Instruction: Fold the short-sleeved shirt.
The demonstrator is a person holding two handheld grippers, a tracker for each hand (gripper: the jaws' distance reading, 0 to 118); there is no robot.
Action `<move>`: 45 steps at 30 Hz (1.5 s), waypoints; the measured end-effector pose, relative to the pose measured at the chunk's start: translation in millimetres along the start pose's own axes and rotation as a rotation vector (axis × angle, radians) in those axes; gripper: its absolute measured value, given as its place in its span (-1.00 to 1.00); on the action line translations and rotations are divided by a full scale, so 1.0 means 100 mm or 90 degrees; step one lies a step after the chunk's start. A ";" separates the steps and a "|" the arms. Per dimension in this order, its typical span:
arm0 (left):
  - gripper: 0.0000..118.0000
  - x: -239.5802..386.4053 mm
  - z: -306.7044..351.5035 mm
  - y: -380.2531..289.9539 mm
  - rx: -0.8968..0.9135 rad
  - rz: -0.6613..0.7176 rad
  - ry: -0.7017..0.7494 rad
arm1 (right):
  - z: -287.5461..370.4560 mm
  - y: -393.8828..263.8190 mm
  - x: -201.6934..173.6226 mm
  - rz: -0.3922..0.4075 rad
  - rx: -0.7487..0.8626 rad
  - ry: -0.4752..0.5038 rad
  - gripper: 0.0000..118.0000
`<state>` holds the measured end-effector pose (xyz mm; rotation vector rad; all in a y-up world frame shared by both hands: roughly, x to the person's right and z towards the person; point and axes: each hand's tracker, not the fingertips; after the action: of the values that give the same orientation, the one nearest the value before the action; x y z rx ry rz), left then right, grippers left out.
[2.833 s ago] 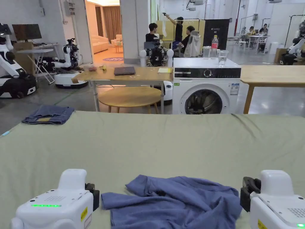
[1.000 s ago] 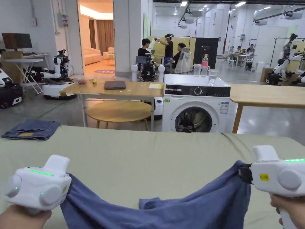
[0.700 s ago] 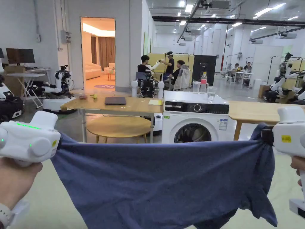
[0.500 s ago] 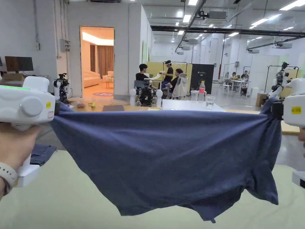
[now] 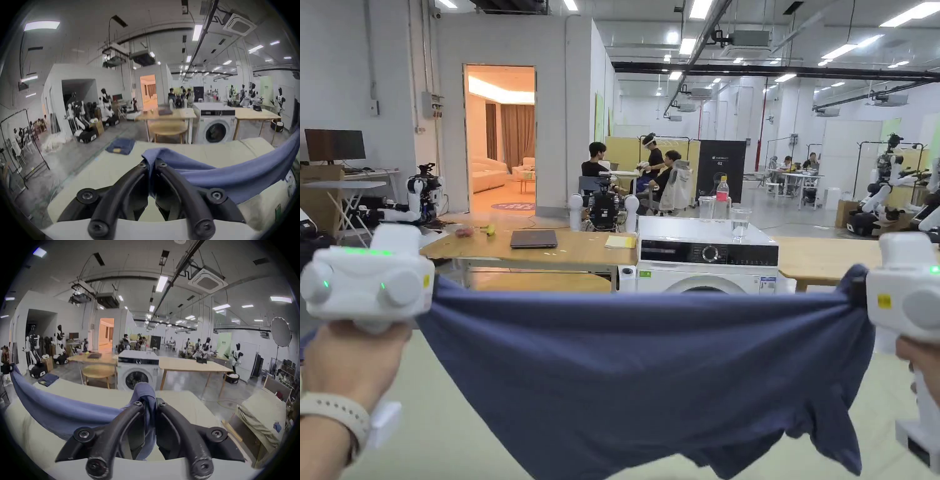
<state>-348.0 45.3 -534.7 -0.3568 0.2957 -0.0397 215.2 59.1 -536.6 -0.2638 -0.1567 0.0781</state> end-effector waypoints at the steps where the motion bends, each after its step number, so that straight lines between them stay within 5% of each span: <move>1: -1.00 0.04 -0.06 -0.13 -0.020 -0.004 0.002 | -0.05 -0.15 -0.01 -0.003 -0.013 -0.004 -0.86; 11: -1.00 -0.13 0.42 -1.07 -0.082 -0.013 -0.080 | 0.37 -1.27 0.31 0.013 -0.082 0.026 -0.86; 18: -1.00 -0.56 1.16 -2.55 -0.174 0.001 -0.103 | 1.22 -2.67 0.34 0.023 -0.182 0.067 -0.86; 24: -0.99 -0.63 1.42 -3.68 -0.243 0.053 -0.097 | 1.51 -3.69 0.21 0.025 -0.292 0.044 -0.80; 25: -0.85 -0.62 1.45 -3.72 -0.237 0.054 -0.096 | 1.53 -3.74 0.23 0.013 -0.289 0.041 -0.66; 28: 0.43 -0.52 1.70 -3.56 -0.170 0.053 -0.081 | 1.68 -3.60 0.21 -0.040 -0.279 0.035 0.81; 29: 0.67 -0.43 1.82 -3.44 -0.133 0.055 -0.084 | 1.77 -3.45 0.14 -0.047 -0.253 0.062 0.91; 34: 0.68 0.10 2.01 -2.83 0.007 0.007 -0.144 | 2.10 -2.65 -0.45 -0.022 -0.073 0.122 0.89; 36: 0.66 0.30 2.07 -2.61 0.020 0.006 -0.170 | 2.19 -2.42 -0.65 -0.029 -0.019 0.131 0.84; 37: 0.52 0.38 2.08 -2.54 0.029 -0.004 -0.181 | 2.22 -2.34 -0.72 -0.034 -0.002 0.128 0.81; 38: 0.18 0.44 2.10 -2.51 0.040 -0.021 -0.182 | 2.26 -2.29 -0.80 -0.036 0.011 0.131 0.77; 40: -0.01 0.53 2.16 -2.48 0.043 -0.057 -0.158 | 2.29 -2.26 -0.87 -0.034 0.012 0.141 0.73; 41: -0.63 0.54 2.15 -2.48 0.041 -0.071 -0.146 | 2.32 -2.27 -0.90 -0.031 0.018 0.144 0.50; 42: -1.00 0.54 2.14 -2.49 0.039 -0.067 -0.143 | 2.33 -2.29 -0.93 -0.024 0.027 0.142 0.05; 43: -1.00 0.49 2.14 -2.50 0.041 -0.059 -0.155 | 2.34 -2.30 -0.96 -0.009 0.035 0.128 -0.66; 44: -1.00 0.47 2.17 -2.50 0.030 -0.047 -0.178 | 2.34 -2.35 -0.98 0.004 0.038 0.099 -1.00; 45: -1.00 0.44 2.17 -2.52 0.021 -0.051 -0.164 | 2.35 -2.35 -0.99 -0.008 0.044 0.108 -1.00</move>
<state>-239.4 -121.6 -264.8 -0.3363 0.0258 -0.0771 92.2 -117.3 -264.8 -0.2001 0.0135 0.0488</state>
